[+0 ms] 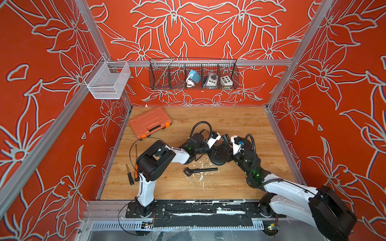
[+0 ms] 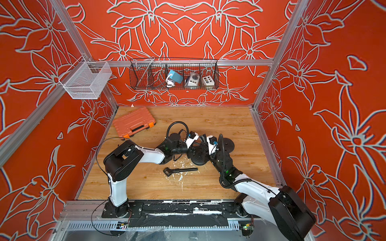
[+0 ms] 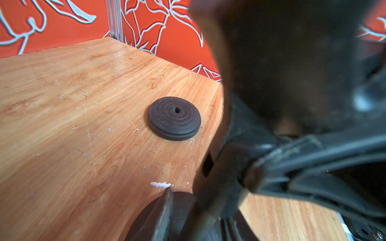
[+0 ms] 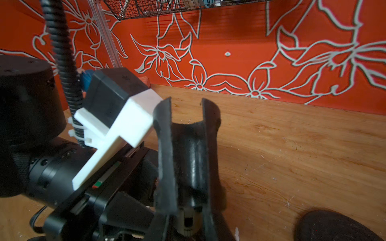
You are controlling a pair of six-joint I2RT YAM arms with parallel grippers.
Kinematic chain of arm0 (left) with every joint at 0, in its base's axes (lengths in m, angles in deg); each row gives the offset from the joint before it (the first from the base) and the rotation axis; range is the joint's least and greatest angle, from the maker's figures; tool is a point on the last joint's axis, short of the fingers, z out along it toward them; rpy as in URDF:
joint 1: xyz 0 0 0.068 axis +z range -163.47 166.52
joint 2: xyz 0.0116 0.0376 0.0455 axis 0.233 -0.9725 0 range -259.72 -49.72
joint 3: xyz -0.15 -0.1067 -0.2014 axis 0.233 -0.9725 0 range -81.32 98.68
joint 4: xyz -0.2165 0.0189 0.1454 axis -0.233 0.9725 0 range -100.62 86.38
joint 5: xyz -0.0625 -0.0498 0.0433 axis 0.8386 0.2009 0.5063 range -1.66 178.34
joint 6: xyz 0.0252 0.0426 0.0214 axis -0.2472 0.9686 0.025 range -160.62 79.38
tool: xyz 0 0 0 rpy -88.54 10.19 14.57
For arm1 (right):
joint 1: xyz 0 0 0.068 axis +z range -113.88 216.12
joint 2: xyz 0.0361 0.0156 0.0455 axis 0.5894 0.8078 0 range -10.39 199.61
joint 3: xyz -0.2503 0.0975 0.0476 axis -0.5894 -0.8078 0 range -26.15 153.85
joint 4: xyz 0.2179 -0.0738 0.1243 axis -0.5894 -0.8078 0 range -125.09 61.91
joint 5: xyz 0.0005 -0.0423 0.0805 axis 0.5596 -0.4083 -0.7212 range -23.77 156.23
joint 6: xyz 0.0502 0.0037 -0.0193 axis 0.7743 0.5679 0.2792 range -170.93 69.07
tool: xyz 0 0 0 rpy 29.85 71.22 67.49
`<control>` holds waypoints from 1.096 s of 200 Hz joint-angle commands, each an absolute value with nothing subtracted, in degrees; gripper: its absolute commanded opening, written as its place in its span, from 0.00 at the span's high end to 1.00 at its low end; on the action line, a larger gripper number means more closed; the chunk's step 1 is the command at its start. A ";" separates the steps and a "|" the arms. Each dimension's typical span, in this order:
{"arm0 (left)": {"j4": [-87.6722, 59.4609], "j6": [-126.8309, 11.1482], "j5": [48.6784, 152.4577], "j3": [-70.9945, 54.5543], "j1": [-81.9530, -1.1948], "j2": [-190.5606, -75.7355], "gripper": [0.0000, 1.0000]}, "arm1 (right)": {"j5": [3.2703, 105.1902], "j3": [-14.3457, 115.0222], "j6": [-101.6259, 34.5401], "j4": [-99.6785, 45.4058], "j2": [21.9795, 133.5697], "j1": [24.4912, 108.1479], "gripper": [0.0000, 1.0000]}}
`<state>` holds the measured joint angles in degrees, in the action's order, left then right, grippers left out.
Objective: Assemble a microphone stand
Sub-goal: Hold the microphone stand pole at the microphone stand base, then move the microphone stand to the center of the board.
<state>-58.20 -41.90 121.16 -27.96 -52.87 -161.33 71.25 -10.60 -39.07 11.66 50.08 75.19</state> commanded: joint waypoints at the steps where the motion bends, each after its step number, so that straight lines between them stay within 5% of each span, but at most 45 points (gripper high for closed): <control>1: -57.85 -41.84 118.13 -28.23 -53.46 -162.11 0.65 | 78.98 -13.24 -37.61 -5.24 50.52 77.50 1.00; 54: -58.59 -43.83 114.36 -26.85 -54.32 -163.96 0.72 | 77.06 -13.66 -38.31 -3.69 51.91 78.92 1.00; 88: -58.44 -45.31 110.76 -26.39 -54.34 -164.21 0.87 | 72.92 -13.51 -41.59 -4.05 50.75 78.84 1.00; 161: -56.07 -43.32 104.28 -29.79 -54.37 -162.32 1.00 | 59.51 -10.24 -47.35 -12.79 44.11 72.82 0.44; 219: -52.48 -41.85 101.11 -32.16 -52.51 -160.02 1.00 | 55.11 -6.74 -46.05 -15.40 41.44 68.93 0.40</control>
<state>-58.76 -44.13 105.68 -29.64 -54.75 -161.07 58.55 -9.88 -45.50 -12.78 41.47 70.07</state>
